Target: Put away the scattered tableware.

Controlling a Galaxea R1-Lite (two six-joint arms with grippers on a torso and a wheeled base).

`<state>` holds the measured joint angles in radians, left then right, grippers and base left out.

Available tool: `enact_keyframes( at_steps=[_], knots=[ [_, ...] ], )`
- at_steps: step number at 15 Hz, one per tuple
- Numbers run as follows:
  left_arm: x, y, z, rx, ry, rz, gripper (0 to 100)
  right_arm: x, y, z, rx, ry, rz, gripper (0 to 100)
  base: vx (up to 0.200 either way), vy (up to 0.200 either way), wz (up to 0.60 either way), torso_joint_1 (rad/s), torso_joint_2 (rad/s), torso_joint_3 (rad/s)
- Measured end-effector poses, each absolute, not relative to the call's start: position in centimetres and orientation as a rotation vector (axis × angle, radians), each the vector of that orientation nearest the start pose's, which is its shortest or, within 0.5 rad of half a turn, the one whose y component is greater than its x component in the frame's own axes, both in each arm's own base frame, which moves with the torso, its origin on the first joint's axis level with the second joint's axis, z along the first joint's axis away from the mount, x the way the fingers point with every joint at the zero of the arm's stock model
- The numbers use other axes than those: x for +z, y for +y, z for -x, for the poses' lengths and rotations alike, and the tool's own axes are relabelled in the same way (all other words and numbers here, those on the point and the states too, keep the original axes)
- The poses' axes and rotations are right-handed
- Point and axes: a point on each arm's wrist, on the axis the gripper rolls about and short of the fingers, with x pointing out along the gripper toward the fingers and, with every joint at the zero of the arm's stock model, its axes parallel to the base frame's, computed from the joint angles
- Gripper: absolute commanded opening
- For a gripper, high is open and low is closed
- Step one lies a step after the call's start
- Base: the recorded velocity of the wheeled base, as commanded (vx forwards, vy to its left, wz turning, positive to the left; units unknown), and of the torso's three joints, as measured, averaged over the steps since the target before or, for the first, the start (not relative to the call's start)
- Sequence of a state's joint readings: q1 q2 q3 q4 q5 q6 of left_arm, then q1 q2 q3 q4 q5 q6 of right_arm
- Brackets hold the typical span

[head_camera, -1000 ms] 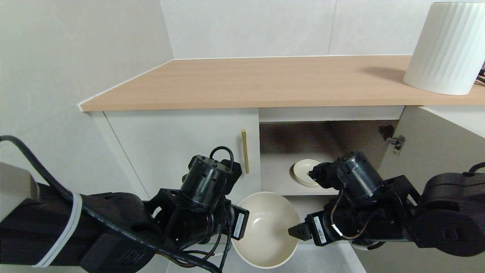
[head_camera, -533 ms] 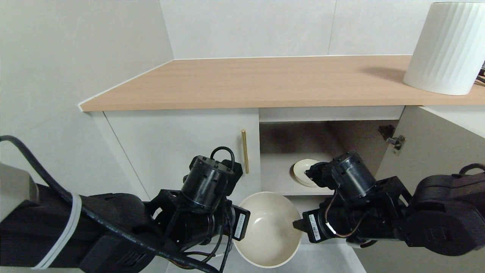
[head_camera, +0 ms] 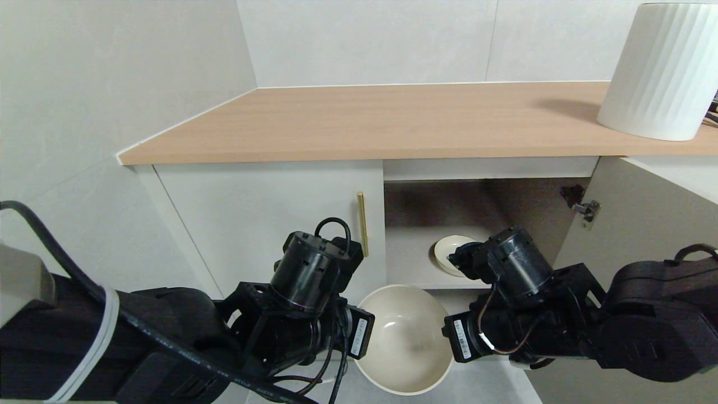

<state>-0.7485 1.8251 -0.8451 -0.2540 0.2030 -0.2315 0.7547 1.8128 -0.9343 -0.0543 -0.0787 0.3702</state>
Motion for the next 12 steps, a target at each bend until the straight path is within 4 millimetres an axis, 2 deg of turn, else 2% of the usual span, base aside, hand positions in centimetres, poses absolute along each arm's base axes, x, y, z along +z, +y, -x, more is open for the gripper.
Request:
enact_keyframes(
  at_steps=[1, 2, 10, 12],
  knots=[
    [12.0, -20.9, -23.1, -0.439, 0.706, -0.119, 0, 13.0, 21.2, -22.8, 0.482, 0.868, 0.001, 0, 0.000, 0.000, 0.00, 0.000, 0.00, 0.000],
    [12.0, -20.9, -23.1, -0.437, 0.705, -0.120, 100, 13.0, 21.2, -22.8, 0.481, 0.869, 0.001, 0, 0.000, 0.000, 0.00, 0.000, 0.00, 0.000],
    [12.1, -20.9, -23.2, -0.418, 0.693, -0.119, 100, 12.8, 21.2, -22.8, 0.471, 0.872, 0.005, 0, 0.000, 0.000, 0.00, 0.000, 0.00, 0.000],
    [12.3, -20.9, -23.2, -0.417, 0.689, -0.111, 100, 13.0, 21.2, -23.8, 0.388, 0.843, -0.035, 0, 0.000, 0.000, 0.00, 0.000, 0.00, 0.000]
  ],
)
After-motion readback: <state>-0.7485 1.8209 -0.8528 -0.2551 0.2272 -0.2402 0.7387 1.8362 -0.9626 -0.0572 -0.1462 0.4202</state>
